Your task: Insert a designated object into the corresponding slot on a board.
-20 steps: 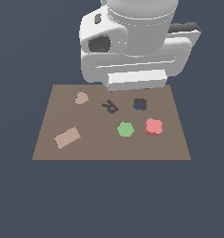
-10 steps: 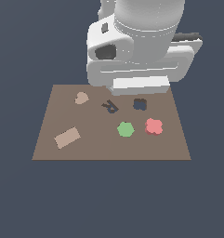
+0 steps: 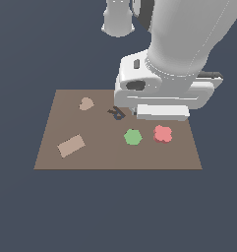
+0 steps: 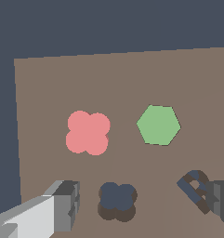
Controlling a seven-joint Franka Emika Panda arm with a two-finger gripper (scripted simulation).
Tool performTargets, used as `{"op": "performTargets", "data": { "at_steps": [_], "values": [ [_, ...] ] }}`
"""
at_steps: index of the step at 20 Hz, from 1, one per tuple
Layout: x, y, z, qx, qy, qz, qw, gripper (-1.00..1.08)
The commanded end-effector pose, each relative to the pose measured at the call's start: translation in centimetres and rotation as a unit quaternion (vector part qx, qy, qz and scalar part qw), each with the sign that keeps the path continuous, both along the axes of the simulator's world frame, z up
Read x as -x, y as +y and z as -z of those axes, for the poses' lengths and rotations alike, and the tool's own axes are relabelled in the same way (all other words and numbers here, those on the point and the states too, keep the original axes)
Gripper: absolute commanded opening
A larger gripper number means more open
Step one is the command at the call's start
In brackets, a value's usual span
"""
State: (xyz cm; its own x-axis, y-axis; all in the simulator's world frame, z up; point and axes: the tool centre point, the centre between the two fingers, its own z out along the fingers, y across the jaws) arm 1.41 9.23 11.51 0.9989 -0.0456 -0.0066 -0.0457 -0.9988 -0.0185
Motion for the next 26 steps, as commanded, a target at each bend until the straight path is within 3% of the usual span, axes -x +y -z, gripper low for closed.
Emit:
{"op": "performTargets", "data": {
  "at_steps": [1,11,26],
  "values": [
    [-0.6,1.3,1.6,0.002,-0.001,0.015,0.9999,1.0],
    [-2.6,4.4,5.8,0.009,-0.002,0.055,0.9984,1.0],
    [-3.1,4.9,8.2,0.01,-0.002,0.062,0.998,1.0]
  ]
}}
